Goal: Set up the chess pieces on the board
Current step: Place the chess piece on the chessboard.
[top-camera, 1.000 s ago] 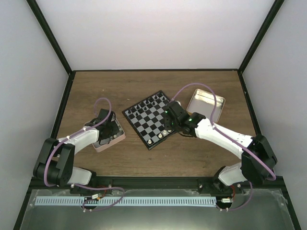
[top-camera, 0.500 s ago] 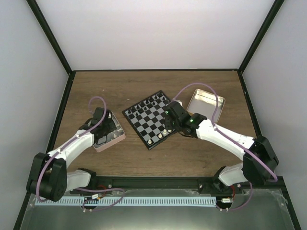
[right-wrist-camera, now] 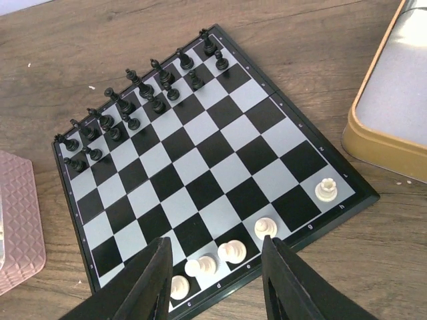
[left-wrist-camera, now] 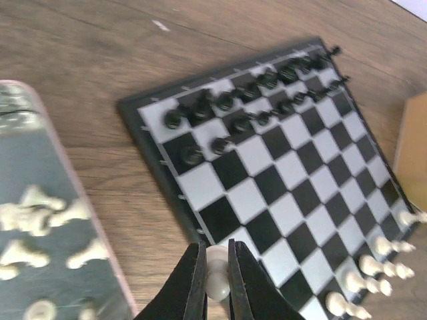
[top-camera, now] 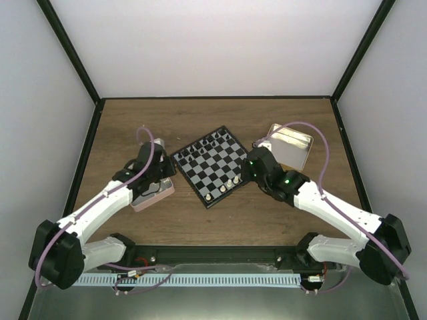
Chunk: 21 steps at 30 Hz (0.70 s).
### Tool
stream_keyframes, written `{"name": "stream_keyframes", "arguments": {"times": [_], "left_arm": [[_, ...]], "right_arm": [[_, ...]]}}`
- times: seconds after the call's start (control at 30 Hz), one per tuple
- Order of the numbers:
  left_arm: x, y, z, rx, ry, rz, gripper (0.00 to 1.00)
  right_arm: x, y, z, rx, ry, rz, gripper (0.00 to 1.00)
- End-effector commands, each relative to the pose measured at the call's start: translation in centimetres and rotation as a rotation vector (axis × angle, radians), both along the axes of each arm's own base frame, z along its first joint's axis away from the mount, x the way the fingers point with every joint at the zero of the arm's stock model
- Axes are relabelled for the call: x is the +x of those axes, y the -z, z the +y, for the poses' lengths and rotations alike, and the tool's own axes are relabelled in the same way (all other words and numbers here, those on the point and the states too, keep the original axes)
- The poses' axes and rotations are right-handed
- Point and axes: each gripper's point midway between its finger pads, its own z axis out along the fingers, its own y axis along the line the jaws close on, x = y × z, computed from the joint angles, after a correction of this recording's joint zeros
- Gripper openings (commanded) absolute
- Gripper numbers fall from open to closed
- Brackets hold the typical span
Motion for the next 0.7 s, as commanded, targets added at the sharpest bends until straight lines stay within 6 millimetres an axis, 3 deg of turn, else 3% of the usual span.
{"name": "stream_keyframes", "arguments": {"times": [0.0, 0.3, 0.5, 0.67], "left_arm": [[-0.2, -1.9, -3.8, 0.016, 0.128, -0.075, 0.09], [-3.4, -1.5, -9.7, 0.086, 0.368, -0.127, 0.10], [-5.0, 1.8, -12.2, 0.113, 0.478, -0.057, 0.11], [-5.4, 4.6, -13.3, 0.164, 0.541, 0.002, 0.11]], "right_arm": [[0.4, -1.0, -0.7, 0.048, 0.042, -0.042, 0.39], [0.0, -0.4, -0.7, 0.066, 0.049, -0.011, 0.39], [0.0, -0.3, -0.5, 0.081, 0.048, -0.003, 0.39], [0.0, 0.0, -0.5, 0.075, 0.050, 0.005, 0.39]]}}
